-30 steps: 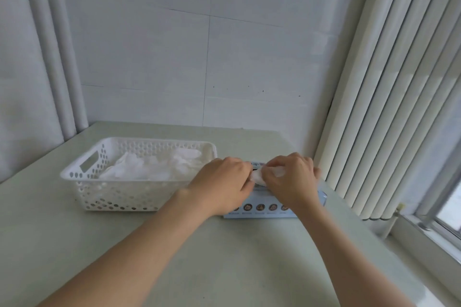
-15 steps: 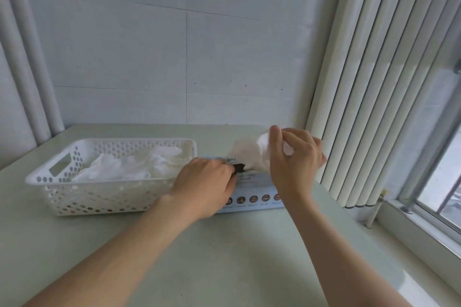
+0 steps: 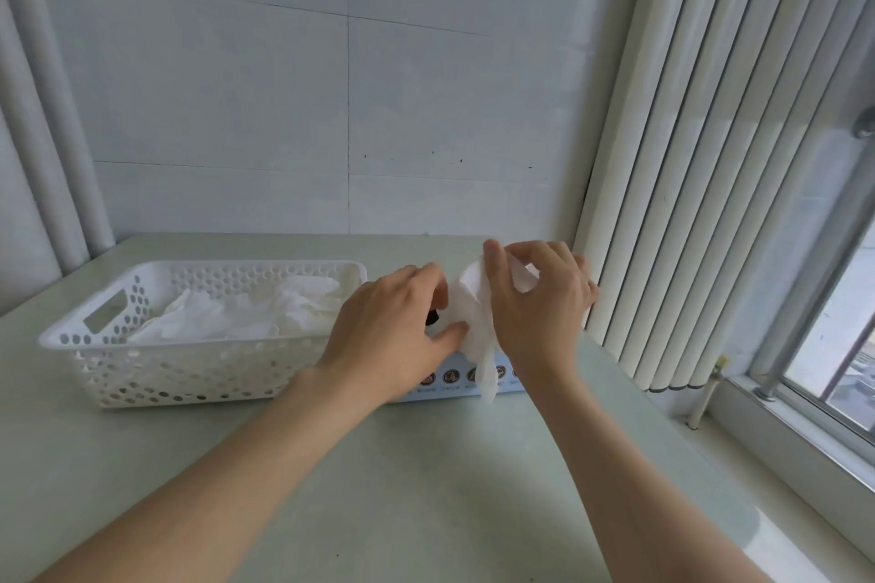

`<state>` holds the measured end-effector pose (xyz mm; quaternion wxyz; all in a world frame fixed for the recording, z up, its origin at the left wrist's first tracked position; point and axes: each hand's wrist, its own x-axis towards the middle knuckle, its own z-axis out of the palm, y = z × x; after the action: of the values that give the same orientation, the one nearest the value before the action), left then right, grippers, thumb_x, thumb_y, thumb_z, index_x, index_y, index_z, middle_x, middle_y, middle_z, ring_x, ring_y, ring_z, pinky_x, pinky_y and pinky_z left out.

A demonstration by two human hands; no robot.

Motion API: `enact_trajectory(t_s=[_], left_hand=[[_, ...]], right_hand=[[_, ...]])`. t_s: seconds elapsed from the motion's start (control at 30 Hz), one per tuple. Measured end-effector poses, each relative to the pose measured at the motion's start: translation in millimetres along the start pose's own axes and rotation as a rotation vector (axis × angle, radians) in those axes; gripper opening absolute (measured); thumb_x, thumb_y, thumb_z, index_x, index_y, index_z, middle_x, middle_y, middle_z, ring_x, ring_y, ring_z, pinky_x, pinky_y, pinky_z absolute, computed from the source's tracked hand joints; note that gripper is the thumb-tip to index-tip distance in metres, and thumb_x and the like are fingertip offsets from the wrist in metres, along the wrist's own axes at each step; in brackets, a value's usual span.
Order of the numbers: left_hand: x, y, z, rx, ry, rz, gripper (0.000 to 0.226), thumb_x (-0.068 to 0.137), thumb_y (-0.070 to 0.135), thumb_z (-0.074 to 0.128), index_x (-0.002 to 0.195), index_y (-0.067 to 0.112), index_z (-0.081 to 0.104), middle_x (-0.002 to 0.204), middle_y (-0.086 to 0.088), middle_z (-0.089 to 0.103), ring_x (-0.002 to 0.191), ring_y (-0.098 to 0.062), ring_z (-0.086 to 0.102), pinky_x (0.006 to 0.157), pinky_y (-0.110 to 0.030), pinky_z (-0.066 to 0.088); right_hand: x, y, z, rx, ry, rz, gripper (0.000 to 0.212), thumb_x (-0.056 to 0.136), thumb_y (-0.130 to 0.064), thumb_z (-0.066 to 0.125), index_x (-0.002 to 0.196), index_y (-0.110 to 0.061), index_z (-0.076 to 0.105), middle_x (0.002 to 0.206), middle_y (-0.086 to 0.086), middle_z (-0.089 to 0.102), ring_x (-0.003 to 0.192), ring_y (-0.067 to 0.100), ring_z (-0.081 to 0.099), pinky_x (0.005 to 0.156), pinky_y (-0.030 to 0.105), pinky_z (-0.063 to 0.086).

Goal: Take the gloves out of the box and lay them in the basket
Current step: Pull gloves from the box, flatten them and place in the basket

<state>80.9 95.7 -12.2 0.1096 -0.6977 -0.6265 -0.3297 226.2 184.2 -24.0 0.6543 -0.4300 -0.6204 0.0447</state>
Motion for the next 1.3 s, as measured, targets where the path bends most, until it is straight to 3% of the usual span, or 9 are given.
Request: enact_trajectory(t_s=[0.1,0.23,0.47,0.67,0.83,0.97,1.1,1.2,1.3], left_hand=[[0.5,-7.5,6.7,-0.032,-0.044,0.109,0.014,0.092,0.018,0.070,0.098,0.028,0.062,0.102,0.014,0.059,0.087,-0.016,0.062,0.078,-0.033,0.051],[0.1,-8.4,15.0,0.001,-0.152,0.283,0.045,0.083,-0.010,0.058,0.104,0.029,0.060,0.109,0.015,0.058,0.089,-0.020,0.060,0.083,-0.032,0.045],[-4.0,-6.6,18.7,0.264,-0.283,0.347,0.047,0.102,0.047,0.021,0.134,0.037,0.054,0.130,0.014,0.061,0.120,-0.016,0.053,0.106,-0.039,0.034],[-4.9,-7.2,19.9,0.422,-0.333,0.277,0.070,0.093,0.064,0.008,0.134,0.030,0.054,0.130,0.010,0.063,0.123,-0.020,0.053,0.110,-0.042,0.028],[-5.6,-12.0,17.3,0.444,-0.349,0.199,0.082,0.089,0.071,0.001,0.134,0.025,0.054,0.129,0.008,0.061,0.131,-0.023,0.044,0.115,-0.048,0.022],[2.3,-8.7,7.9,0.140,-0.289,0.071,0.057,0.094,0.057,0.024,0.127,0.025,0.057,0.125,0.008,0.059,0.128,-0.023,0.041,0.109,-0.041,0.030],[9.7,-0.4,-10.0,-0.496,0.014,-0.153,0.027,0.103,0.018,0.040,0.100,0.018,0.067,0.084,-0.005,0.069,0.082,-0.025,0.061,0.071,-0.035,0.045],[13.8,3.2,-24.5,-0.823,0.031,-0.265,0.035,0.106,0.013,0.036,0.105,0.016,0.071,0.086,0.003,0.074,0.086,-0.015,0.069,0.087,-0.043,0.054],[17.6,5.4,-29.7,-1.030,-0.002,-0.315,0.037,0.104,0.031,0.041,0.110,0.007,0.069,0.098,-0.007,0.076,0.095,-0.027,0.074,0.093,-0.057,0.058]], right_hand=[[2.1,-5.7,-3.6,0.060,0.033,0.048,0.023,0.103,-0.044,0.066,0.088,-0.027,0.063,0.086,-0.023,0.065,0.101,0.018,0.056,0.091,0.031,0.026],[5.4,-8.6,-7.9,0.117,0.069,0.093,0.018,0.108,-0.038,0.057,0.098,-0.024,0.061,0.087,-0.029,0.059,0.094,0.017,0.057,0.099,0.051,0.045],[8.3,-8.5,-10.5,0.143,0.116,0.079,0.024,0.107,-0.037,0.055,0.096,-0.018,0.064,0.056,-0.015,0.052,0.058,0.019,0.054,0.084,0.062,0.052],[10.7,-21.4,-18.4,0.215,0.119,0.142,0.028,0.110,-0.033,0.054,0.090,-0.016,0.060,0.044,-0.011,0.035,0.043,0.012,0.034,0.056,0.036,0.036],[7.0,-34.3,-20.4,0.354,-0.029,0.190,0.030,0.112,-0.032,0.049,0.088,-0.016,0.056,0.047,-0.007,0.041,0.043,0.012,0.037,0.053,0.030,0.035],[8.4,-38.7,-22.3,0.537,-0.169,0.261,0.033,0.115,-0.026,0.045,0.090,-0.005,0.052,0.057,-0.004,0.039,0.051,0.011,0.035,0.051,0.031,0.034],[9.4,-34.0,-19.8,0.686,-0.312,0.360,0.037,0.114,-0.033,0.047,0.097,0.000,0.052,0.077,0.016,0.051,0.065,0.030,0.052,0.054,0.033,0.046],[8.9,-35.2,-17.8,0.742,-0.383,0.440,0.038,0.114,-0.034,0.048,0.101,0.001,0.057,0.080,0.019,0.052,0.066,0.029,0.052,0.053,0.030,0.045],[6.8,-36.2,-15.2,0.713,-0.462,0.509,0.033,0.113,-0.030,0.050,0.093,-0.007,0.064,0.068,0.005,0.055,0.058,0.020,0.050,0.051,0.028,0.044]])
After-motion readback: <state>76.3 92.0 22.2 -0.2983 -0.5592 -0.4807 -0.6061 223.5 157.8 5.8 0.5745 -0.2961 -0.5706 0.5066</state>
